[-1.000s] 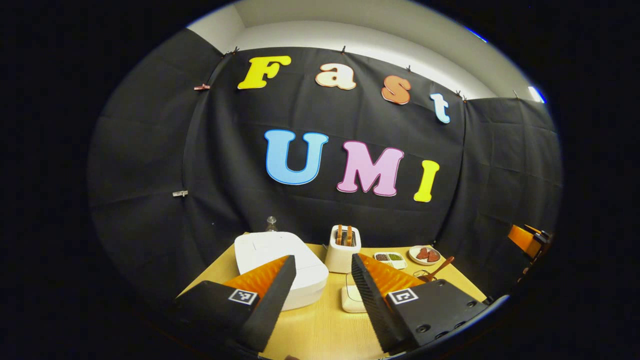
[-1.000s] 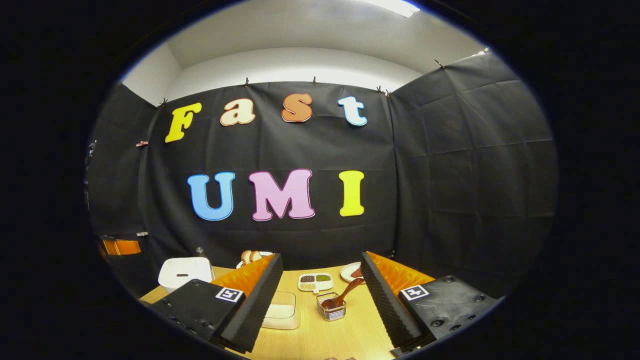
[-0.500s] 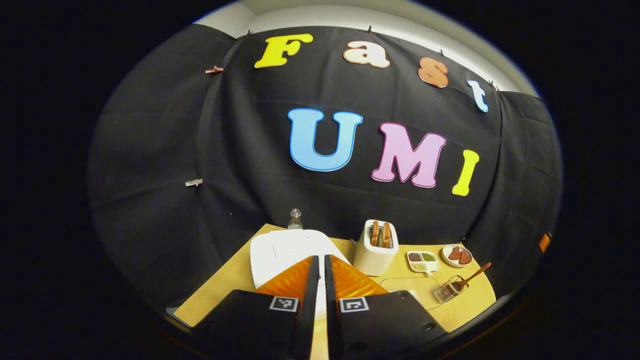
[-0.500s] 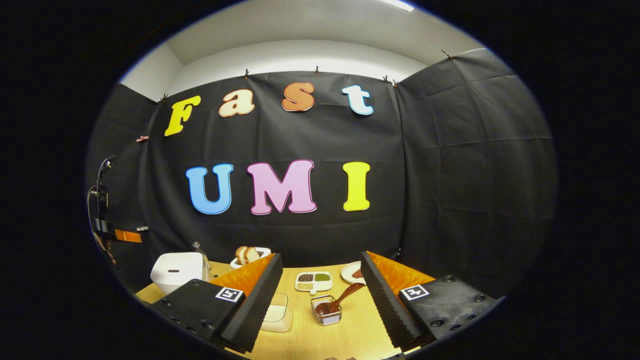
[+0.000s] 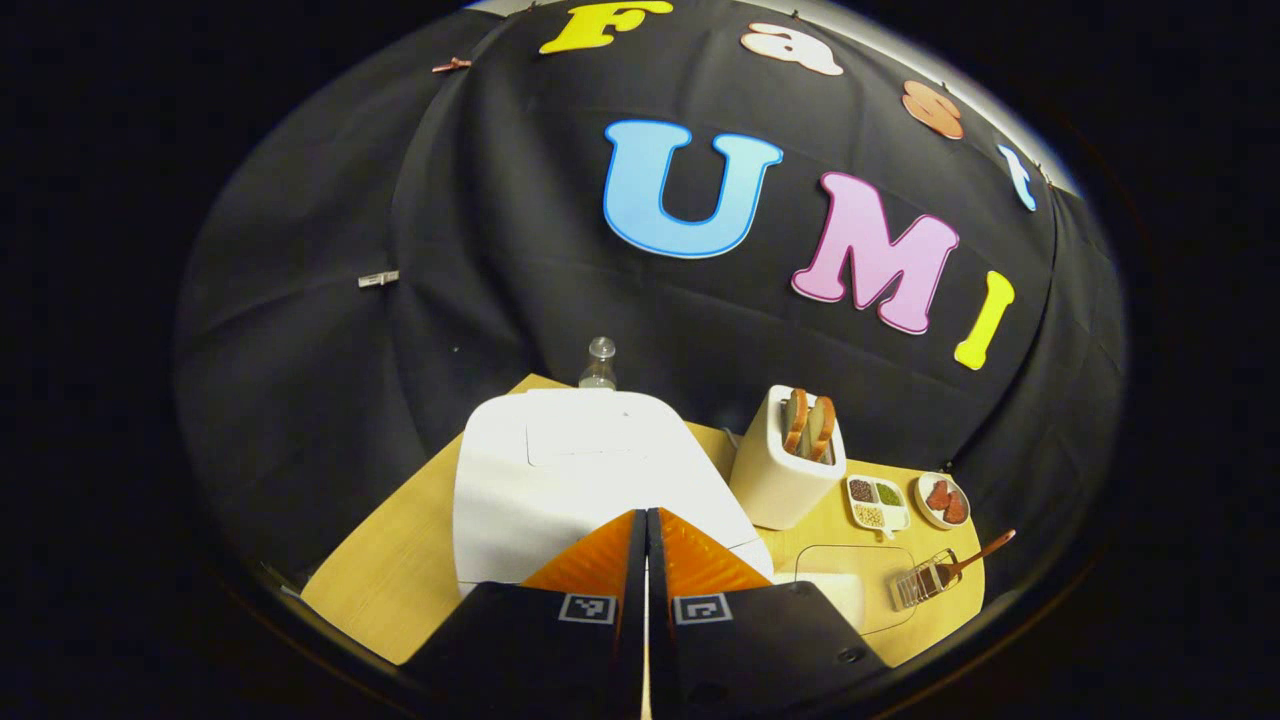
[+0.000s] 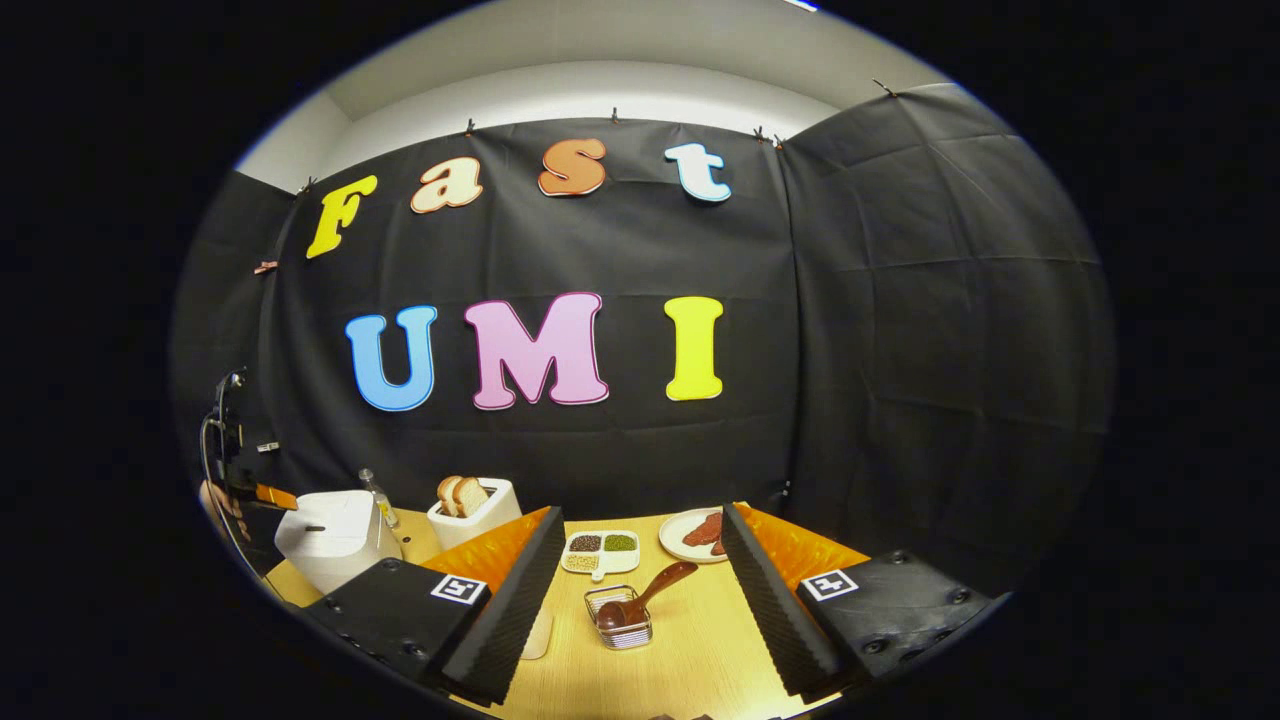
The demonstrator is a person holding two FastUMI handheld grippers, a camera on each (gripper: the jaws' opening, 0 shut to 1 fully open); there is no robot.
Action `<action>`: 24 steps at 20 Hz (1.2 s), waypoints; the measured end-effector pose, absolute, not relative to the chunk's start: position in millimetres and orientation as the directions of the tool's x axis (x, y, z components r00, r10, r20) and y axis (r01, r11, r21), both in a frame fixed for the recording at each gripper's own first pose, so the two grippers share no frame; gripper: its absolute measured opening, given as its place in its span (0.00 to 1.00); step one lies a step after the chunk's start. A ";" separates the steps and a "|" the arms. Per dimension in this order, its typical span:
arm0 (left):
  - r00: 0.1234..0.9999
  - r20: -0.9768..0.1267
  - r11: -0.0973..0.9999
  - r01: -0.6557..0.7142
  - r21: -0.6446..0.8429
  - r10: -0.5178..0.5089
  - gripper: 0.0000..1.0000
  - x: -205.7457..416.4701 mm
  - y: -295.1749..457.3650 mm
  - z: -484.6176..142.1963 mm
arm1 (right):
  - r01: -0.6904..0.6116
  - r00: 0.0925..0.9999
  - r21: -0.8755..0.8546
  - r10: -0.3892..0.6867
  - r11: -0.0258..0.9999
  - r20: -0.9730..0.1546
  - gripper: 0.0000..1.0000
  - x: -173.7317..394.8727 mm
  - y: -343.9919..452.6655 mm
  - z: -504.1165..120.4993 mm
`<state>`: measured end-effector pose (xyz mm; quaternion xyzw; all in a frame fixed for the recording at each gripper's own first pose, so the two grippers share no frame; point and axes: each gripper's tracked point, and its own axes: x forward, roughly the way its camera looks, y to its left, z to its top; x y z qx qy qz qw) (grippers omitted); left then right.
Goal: Close the left gripper, press the button to open the rice cooker; take a wooden spoon from the chopstick holder with the right hand, scoop a spoonful of rice and pour it into the rice cooker, then put the wooden spoon back into the chopstick holder.
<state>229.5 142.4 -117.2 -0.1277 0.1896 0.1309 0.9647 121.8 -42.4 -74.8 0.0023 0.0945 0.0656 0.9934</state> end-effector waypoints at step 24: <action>0.890 -0.226 0.881 -0.438 -0.180 0.397 0.07 201.0 124.0 -63.0 | -0.214 0.935 0.064 0.223 0.975 -0.274 0.98 156.1 -62.0 -128.1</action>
